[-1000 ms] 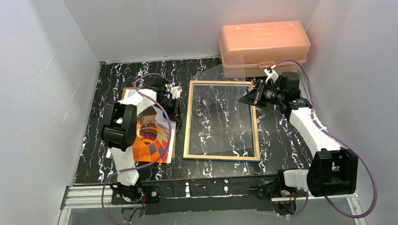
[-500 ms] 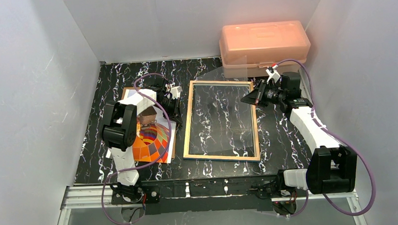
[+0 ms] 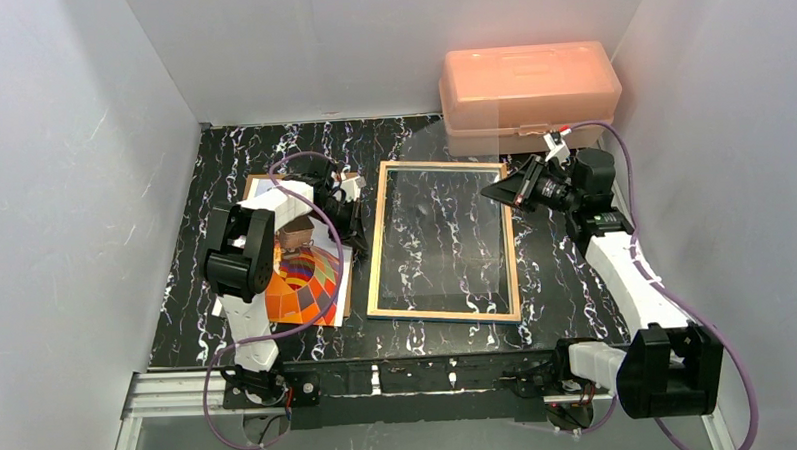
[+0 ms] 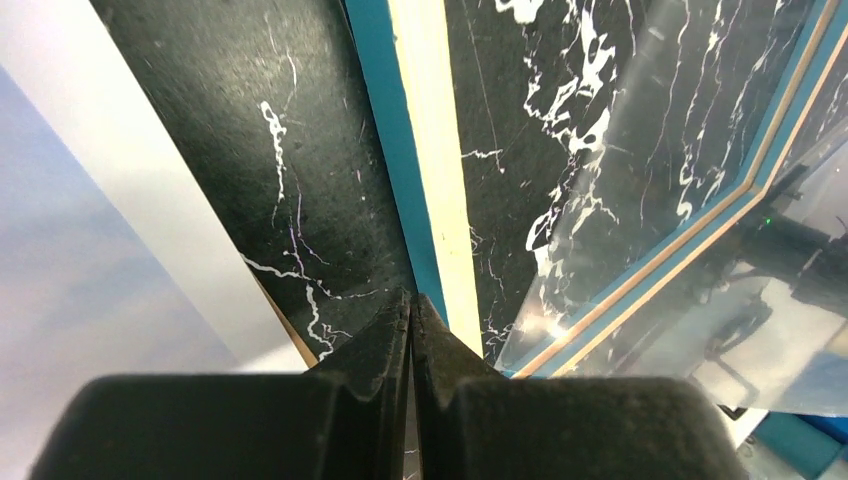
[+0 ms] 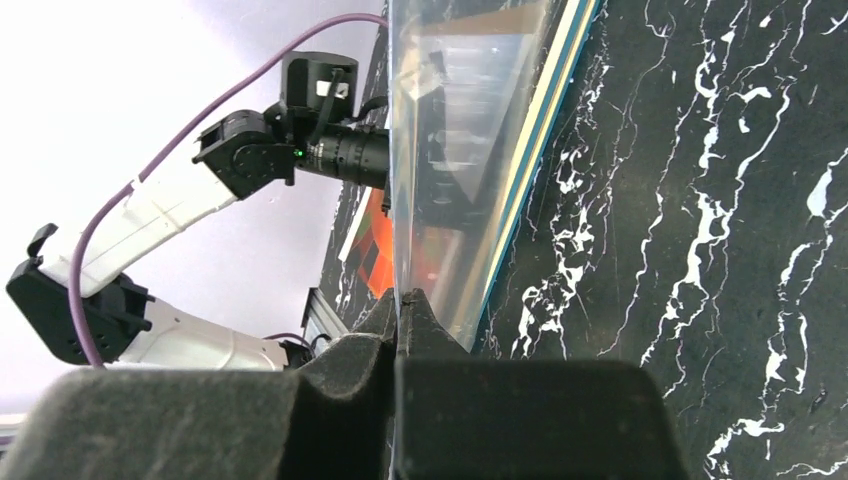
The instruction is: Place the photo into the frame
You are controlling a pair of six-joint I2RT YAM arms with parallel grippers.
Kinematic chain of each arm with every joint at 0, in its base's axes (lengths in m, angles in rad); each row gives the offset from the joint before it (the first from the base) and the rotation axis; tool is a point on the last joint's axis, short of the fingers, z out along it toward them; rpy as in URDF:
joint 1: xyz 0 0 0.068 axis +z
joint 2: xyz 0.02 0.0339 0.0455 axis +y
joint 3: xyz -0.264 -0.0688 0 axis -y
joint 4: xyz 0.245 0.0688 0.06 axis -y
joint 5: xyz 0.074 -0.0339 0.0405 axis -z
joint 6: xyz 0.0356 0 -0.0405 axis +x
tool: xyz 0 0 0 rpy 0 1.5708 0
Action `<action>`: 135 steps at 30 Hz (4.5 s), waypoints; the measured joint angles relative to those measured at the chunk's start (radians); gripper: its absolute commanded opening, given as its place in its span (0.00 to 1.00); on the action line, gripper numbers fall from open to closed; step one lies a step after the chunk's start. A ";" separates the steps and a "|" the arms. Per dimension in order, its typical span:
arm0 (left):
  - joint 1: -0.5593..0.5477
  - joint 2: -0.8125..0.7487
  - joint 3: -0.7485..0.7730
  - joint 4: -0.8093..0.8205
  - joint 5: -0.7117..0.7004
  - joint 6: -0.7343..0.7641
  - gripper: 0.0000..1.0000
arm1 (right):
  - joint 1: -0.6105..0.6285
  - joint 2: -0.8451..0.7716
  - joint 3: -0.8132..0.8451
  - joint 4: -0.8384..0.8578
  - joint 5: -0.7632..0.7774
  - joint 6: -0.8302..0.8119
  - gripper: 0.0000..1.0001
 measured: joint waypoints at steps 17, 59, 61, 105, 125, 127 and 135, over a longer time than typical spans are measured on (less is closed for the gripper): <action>0.000 0.000 -0.030 0.014 0.019 -0.011 0.00 | 0.000 -0.043 -0.105 0.058 -0.005 0.095 0.01; 0.000 0.000 -0.029 0.014 0.024 -0.017 0.00 | 0.000 -0.008 -0.162 0.117 -0.003 0.093 0.01; 0.000 0.000 -0.029 0.014 0.023 -0.017 0.00 | 0.000 0.006 -0.162 0.125 -0.003 0.090 0.01; 0.001 0.021 -0.023 0.012 0.023 -0.014 0.00 | 0.022 0.117 -0.159 0.259 -0.048 0.095 0.01; 0.006 0.021 -0.021 0.007 0.017 -0.006 0.00 | 0.048 0.126 -0.136 0.212 -0.027 0.055 0.01; 0.006 0.021 -0.021 0.006 0.017 -0.006 0.00 | 0.048 0.126 -0.136 0.204 -0.023 0.048 0.01; 0.008 0.021 -0.021 0.006 0.012 -0.004 0.00 | 0.048 0.126 -0.135 0.166 -0.002 0.008 0.01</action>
